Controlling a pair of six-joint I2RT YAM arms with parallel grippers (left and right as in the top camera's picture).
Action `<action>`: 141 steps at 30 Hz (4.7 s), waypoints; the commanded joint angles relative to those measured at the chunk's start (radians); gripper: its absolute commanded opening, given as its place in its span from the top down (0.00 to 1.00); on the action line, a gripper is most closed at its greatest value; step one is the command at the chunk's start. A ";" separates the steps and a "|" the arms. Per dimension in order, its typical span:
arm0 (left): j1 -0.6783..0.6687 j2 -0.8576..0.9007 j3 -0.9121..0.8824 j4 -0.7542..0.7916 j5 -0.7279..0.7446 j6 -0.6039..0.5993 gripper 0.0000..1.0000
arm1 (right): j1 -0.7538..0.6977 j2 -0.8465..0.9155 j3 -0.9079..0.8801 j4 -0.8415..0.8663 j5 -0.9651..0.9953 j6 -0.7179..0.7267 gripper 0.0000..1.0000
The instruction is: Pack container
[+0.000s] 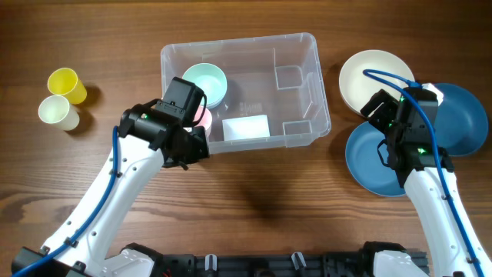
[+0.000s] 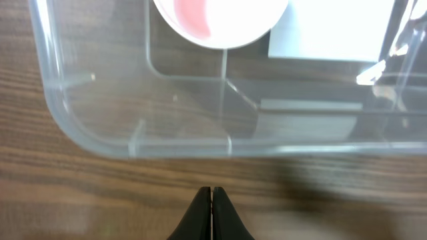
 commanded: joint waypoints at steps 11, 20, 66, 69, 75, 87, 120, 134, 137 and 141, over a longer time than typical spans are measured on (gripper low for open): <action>-0.003 0.072 -0.013 0.029 -0.060 -0.018 0.96 | -0.003 0.002 0.015 0.002 0.003 -0.006 0.00; 0.018 0.094 -0.013 0.056 -0.151 -0.017 0.96 | -0.003 0.002 0.015 0.002 0.003 -0.005 0.00; 0.782 -0.020 -0.010 0.621 -0.341 0.352 0.96 | -0.003 0.002 0.015 0.002 0.003 -0.005 0.00; 0.808 0.036 -0.010 0.660 -0.311 0.462 0.96 | -0.003 0.002 0.015 0.002 0.003 -0.005 0.00; 0.824 0.169 -0.010 0.700 -0.127 0.751 0.89 | -0.003 0.002 0.015 0.002 0.003 -0.005 0.00; 0.827 0.347 -0.010 0.793 -0.089 0.744 0.62 | -0.003 0.002 0.015 0.002 0.003 -0.006 0.00; 0.906 0.453 -0.010 0.838 0.012 0.714 0.80 | -0.003 0.002 0.015 0.002 0.003 -0.005 0.00; 0.904 0.304 -0.010 0.766 0.012 0.714 0.96 | -0.003 0.002 0.015 0.002 0.003 -0.005 0.00; 0.901 0.225 -0.010 0.731 0.012 0.706 0.96 | -0.003 0.002 0.015 0.002 0.003 -0.005 0.00; 0.890 0.109 -0.010 0.680 0.013 0.583 0.96 | -0.003 0.002 0.015 0.002 0.003 -0.005 0.00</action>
